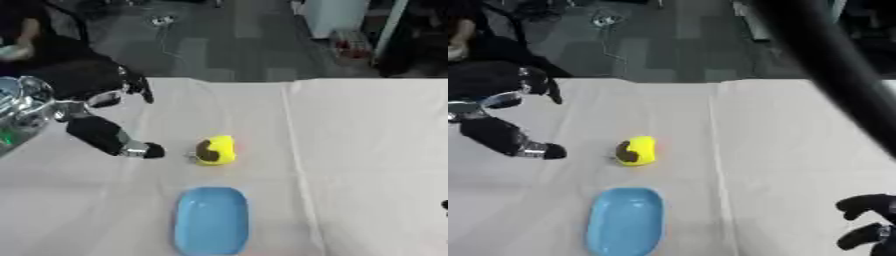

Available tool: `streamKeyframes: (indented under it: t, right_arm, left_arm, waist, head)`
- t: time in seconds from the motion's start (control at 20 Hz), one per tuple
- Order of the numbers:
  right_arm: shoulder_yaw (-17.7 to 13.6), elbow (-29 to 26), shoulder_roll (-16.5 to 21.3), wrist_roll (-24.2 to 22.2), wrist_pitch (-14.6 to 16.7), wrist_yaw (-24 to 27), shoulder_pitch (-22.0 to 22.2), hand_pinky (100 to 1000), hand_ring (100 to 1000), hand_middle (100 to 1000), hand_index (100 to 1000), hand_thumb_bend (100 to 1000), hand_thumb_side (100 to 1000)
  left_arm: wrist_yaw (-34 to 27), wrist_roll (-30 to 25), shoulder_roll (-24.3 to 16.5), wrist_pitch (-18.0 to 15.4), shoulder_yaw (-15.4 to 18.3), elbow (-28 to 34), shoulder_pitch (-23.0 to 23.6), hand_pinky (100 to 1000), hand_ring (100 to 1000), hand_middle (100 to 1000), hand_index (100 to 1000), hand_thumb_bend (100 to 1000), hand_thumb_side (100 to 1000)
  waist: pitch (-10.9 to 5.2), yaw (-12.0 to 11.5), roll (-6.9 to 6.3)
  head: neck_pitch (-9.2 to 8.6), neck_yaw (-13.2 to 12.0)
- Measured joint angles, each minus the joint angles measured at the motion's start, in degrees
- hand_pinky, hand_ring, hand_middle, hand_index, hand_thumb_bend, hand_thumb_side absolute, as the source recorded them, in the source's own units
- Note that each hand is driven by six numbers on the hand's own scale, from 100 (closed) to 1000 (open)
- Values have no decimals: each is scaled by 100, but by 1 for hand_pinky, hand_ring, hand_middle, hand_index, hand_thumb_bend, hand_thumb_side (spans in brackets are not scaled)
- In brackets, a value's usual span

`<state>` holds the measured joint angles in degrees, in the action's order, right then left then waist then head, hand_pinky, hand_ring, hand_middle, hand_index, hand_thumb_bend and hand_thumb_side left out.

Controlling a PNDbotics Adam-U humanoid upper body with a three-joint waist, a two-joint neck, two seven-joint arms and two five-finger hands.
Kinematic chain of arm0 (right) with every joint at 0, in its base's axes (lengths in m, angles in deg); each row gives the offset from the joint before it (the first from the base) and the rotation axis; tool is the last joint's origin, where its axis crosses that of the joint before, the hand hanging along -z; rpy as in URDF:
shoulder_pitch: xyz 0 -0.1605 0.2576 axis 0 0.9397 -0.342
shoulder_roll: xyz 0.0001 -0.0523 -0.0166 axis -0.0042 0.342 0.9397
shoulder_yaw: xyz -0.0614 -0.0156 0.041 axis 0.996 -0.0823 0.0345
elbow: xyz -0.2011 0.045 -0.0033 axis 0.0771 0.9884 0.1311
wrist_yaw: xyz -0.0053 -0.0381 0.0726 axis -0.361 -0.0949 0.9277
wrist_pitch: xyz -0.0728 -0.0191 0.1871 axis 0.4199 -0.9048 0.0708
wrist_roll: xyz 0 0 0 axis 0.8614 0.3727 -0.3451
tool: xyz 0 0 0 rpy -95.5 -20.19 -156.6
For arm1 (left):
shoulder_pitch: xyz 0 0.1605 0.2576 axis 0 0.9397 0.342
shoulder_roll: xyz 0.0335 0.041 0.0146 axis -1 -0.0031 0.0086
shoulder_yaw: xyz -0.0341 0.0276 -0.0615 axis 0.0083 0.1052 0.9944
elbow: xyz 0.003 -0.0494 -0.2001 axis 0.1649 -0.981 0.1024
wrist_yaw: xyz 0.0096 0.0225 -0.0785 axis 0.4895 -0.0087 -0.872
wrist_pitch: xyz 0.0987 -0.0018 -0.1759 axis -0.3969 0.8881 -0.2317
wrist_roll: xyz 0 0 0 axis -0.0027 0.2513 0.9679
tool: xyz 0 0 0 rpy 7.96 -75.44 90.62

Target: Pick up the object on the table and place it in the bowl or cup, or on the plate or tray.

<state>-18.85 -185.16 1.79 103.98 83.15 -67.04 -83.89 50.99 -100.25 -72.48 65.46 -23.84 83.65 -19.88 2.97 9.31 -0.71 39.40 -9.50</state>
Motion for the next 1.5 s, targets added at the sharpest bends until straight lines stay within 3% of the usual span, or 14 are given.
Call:
streamKeyframes:
  t: [0.65, 1.5]
  right_arm:
    - [-84, 0, 113, -406, 21, 513, -241, 344, 511, 568, 386, 100, 1000]
    - [-126, 0, 313, -877, 143, 1071, -435, 346, 520, 577, 377, 100, 1000]
  left_arm:
    - [192, -606, 209, -71, -309, 9, -441, 693, 760, 773, 804, 619, 877]
    - [369, -672, 572, 13, -425, -1, -557, 689, 757, 773, 801, 615, 864]
  waist:
    - [68, 204, -50]
    - [105, 320, -140]
  head:
    - [-346, -225]
    - [-350, -514]
